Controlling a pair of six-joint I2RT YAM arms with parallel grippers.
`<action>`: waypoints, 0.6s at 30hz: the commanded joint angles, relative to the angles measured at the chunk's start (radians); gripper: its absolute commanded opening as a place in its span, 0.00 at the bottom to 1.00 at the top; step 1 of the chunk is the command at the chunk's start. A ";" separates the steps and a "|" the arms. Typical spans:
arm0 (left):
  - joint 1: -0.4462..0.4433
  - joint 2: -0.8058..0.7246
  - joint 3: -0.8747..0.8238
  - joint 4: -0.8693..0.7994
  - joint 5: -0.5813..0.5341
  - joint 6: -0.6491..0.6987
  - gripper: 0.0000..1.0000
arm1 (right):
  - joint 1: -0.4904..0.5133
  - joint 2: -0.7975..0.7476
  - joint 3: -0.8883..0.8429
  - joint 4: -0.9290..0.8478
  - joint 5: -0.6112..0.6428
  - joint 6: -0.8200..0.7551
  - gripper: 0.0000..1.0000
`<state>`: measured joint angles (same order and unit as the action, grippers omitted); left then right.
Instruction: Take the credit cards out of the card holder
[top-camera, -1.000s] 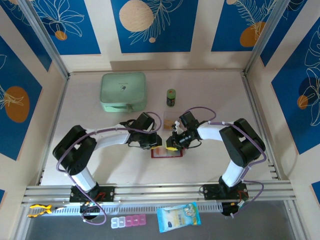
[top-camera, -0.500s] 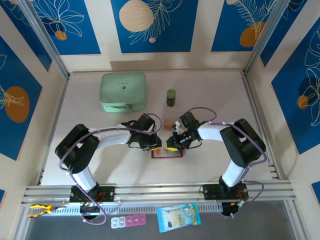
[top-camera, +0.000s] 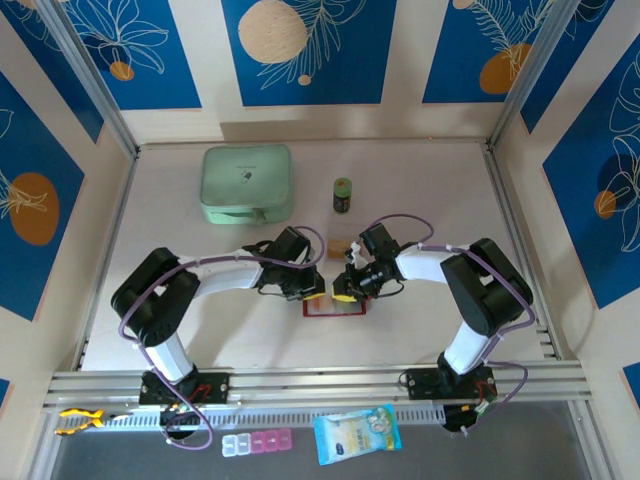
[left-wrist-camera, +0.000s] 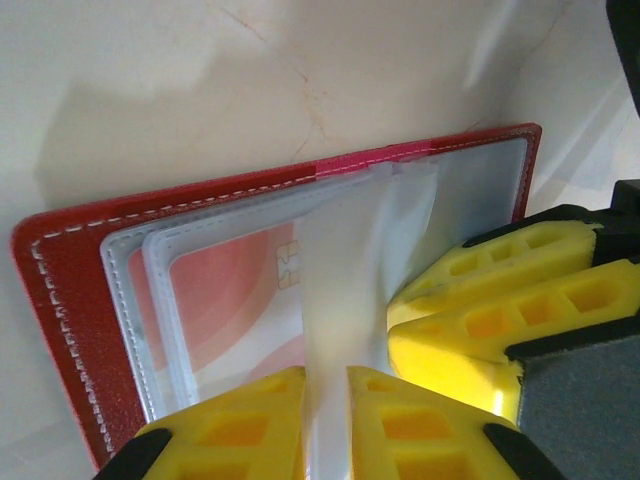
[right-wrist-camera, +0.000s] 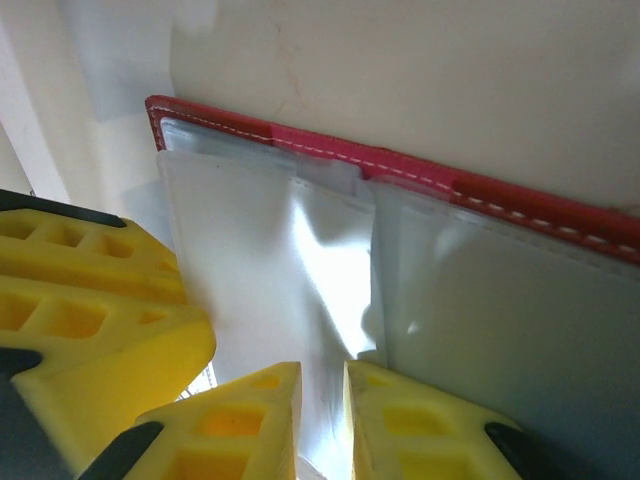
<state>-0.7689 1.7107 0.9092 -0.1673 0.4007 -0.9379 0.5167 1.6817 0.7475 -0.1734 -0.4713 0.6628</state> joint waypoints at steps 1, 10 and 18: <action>-0.008 -0.006 0.009 -0.010 0.023 -0.002 0.17 | -0.002 -0.055 -0.013 -0.031 -0.001 0.003 0.22; -0.014 -0.016 0.047 -0.048 0.027 0.010 0.19 | -0.017 -0.190 -0.017 -0.086 0.059 0.009 0.26; -0.038 0.014 0.128 -0.076 0.035 0.020 0.24 | -0.076 -0.276 -0.019 -0.182 0.107 -0.001 0.26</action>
<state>-0.7918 1.7107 0.9936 -0.2089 0.4126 -0.9344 0.4591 1.4391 0.7429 -0.2863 -0.3824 0.6666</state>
